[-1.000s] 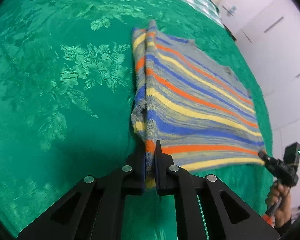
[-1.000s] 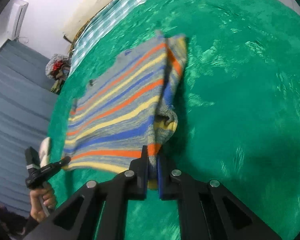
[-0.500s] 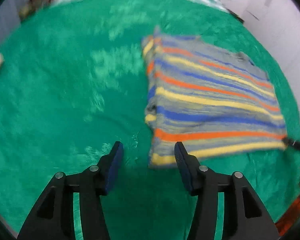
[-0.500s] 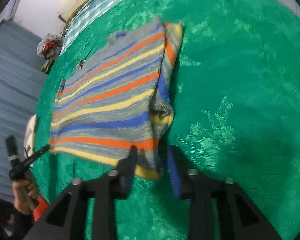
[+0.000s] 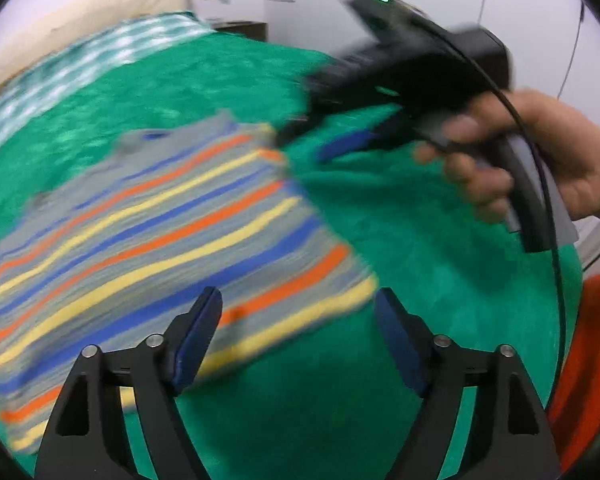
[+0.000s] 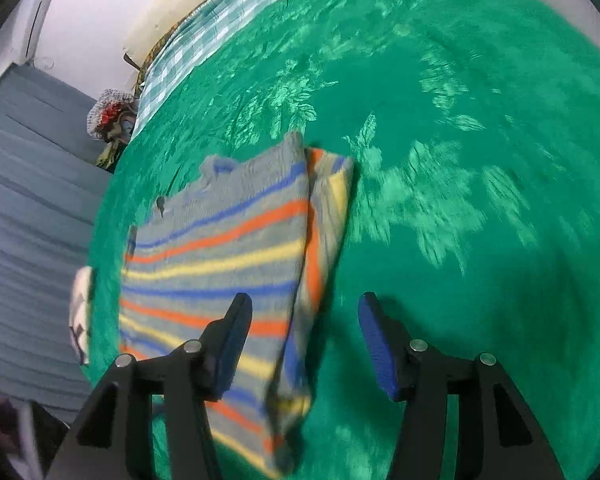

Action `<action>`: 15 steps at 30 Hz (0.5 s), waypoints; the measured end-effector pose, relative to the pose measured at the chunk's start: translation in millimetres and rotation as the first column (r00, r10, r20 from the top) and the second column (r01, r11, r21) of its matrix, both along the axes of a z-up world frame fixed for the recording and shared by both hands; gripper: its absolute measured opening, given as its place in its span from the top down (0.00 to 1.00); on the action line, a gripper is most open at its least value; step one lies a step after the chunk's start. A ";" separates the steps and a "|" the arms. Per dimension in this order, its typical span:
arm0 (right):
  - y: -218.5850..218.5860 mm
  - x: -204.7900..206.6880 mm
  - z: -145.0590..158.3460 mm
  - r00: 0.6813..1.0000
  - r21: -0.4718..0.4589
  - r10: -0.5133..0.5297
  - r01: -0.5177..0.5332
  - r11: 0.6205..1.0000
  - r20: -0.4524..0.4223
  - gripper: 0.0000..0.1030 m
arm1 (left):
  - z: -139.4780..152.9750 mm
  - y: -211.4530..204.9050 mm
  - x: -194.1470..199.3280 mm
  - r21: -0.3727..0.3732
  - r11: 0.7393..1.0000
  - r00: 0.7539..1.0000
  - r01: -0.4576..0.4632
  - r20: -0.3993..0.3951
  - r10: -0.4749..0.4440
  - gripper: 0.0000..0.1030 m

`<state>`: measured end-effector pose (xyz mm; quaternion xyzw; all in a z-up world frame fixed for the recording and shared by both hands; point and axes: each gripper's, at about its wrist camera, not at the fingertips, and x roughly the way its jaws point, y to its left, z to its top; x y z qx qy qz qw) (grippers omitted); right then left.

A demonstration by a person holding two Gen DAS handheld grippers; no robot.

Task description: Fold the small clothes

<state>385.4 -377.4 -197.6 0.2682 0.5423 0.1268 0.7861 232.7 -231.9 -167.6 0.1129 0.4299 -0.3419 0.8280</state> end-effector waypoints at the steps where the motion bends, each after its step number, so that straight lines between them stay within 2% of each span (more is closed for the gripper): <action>1: 0.0 5.9 -2.7 1.000 0.004 0.004 -0.004 1.000 -0.005 0.46 | -5.2 -8.5 3.2 0.000 1.000 1.000 0.006 -0.007 -0.006 0.22; 2: -0.7 15.9 -8.4 1.000 0.015 0.017 -0.017 1.000 -0.015 0.46 | -11.0 -18.2 6.2 0.011 1.000 1.000 0.012 -0.011 -0.011 0.22; 4: 1.6 35.5 -20.8 0.998 0.044 0.048 -0.047 0.998 -0.033 0.46 | -25.7 -33.8 12.4 0.066 0.998 1.000 0.006 -0.020 -0.004 0.33; 5: 2.3 42.3 -24.2 0.998 0.058 0.052 -0.050 0.997 -0.031 0.46 | -28.8 -35.3 13.5 0.072 0.997 1.000 -0.006 -0.018 0.007 0.53; 6: 3.7 49.8 -27.1 0.998 0.076 0.050 -0.048 0.996 -0.023 0.46 | -30.4 -35.6 15.1 0.055 0.998 1.000 -0.024 -0.006 0.024 0.78; 7: 4.9 59.2 -30.1 0.999 0.103 0.036 -0.035 0.994 -0.011 0.50 | -30.8 -35.7 17.2 0.050 0.998 0.999 -0.039 -0.007 0.040 0.91; 8: 6.5 65.5 -31.9 1.000 0.117 0.019 -0.018 0.993 -0.008 0.57 | -29.3 -32.2 20.7 0.036 0.998 0.998 -0.060 -0.024 0.061 0.93; 9: 9.1 71.6 -33.3 1.000 0.125 0.002 -0.001 0.992 -0.009 0.87 | -26.3 -25.2 23.1 0.003 0.997 0.996 -0.072 -0.049 0.072 0.94; 10: 10.7 73.7 -32.8 1.000 0.121 -0.011 0.012 0.993 -0.007 0.92 | -23.2 -20.8 24.8 -0.015 0.997 0.995 -0.081 -0.055 0.080 0.94; 15: 23.5 61.1 1.7 0.995 0.051 -0.008 0.003 0.999 0.103 0.92 | -2.6 3.4 19.8 -0.064 0.990 0.991 -0.126 -0.055 0.123 0.94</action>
